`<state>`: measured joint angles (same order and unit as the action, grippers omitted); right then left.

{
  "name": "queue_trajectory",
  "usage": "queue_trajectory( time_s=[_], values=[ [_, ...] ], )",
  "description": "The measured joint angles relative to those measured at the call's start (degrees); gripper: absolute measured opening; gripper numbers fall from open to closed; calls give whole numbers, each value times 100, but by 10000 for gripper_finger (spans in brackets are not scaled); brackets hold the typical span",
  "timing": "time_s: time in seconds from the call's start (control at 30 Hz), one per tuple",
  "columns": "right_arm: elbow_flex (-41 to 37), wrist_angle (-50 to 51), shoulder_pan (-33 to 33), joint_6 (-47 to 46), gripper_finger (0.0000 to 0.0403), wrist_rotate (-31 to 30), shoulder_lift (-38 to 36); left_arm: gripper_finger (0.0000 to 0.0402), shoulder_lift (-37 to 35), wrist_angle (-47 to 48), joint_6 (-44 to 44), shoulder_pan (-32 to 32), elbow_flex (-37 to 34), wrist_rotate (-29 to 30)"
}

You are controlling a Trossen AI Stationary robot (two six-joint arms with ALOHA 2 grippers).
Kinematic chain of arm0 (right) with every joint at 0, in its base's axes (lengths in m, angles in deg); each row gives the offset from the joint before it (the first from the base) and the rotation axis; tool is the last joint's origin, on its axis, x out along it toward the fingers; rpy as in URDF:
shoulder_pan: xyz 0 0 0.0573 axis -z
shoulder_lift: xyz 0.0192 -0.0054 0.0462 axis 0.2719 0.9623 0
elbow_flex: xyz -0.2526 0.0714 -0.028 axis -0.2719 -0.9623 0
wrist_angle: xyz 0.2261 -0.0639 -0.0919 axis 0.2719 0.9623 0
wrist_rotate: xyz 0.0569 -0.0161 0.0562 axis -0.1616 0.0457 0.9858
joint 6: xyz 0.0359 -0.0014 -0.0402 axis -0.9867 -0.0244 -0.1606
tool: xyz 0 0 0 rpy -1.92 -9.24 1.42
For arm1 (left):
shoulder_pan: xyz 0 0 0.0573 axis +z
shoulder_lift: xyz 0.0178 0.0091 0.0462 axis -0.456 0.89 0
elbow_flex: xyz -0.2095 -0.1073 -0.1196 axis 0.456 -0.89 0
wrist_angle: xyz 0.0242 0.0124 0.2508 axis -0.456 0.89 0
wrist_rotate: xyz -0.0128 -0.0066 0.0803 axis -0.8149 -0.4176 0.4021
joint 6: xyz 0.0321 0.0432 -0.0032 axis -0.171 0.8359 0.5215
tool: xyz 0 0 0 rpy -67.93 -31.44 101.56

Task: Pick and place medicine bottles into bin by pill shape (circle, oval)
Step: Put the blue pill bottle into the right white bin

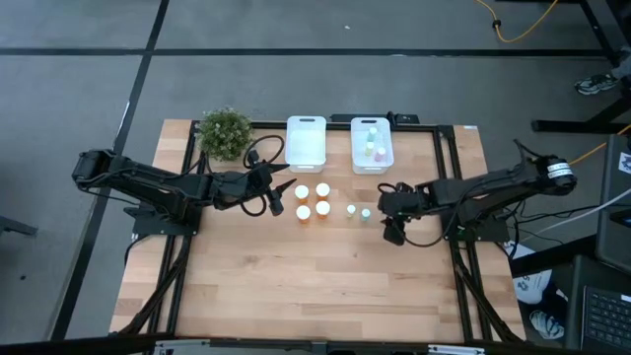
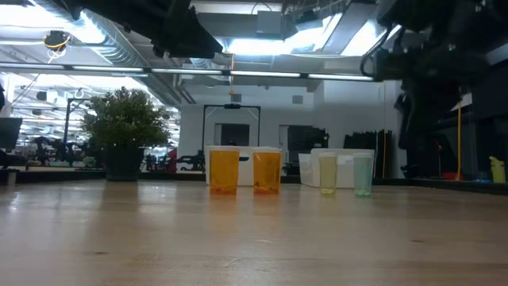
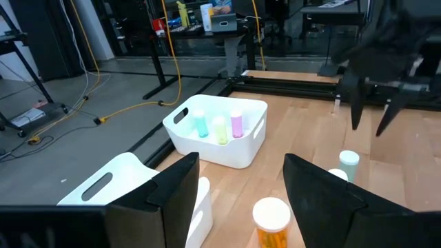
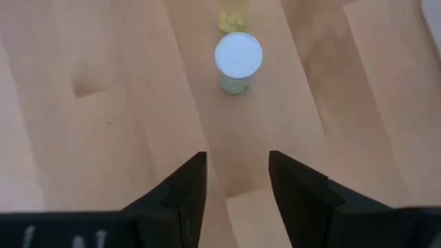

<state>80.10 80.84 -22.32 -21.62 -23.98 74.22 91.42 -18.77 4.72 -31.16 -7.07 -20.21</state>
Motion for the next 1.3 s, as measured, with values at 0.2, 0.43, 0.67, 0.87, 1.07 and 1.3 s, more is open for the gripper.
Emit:
queue_trajectory(
  time_s=[0.2, 0.43, 0.67, 0.87, 1.07, 1.3],
  values=[
    [-530, -1191, 0, 220, 159, 11, 2, 204, 0, 0, -2, 0, 0, 0],
    [-852, -1735, 0, 498, 159, -65, 9, 204, 0, 0, -1, 0, 0, 0],
    [-850, -2090, 0, 818, 159, -388, 163, 204, 0, 0, 0, 0, 2, 0],
    [-850, -2533, 61, 1059, 159, -390, 601, 204, 0, -2, 0, 0, 0, 2],
    [-850, -3105, 222, 1128, 159, -394, 845, 204, 1, 0, 0, 0, 0, 0],
    [-850, -3167, 378, 1105, 159, -394, 868, 204, 0, 0, 0, 0, 0, 0]
  ],
)
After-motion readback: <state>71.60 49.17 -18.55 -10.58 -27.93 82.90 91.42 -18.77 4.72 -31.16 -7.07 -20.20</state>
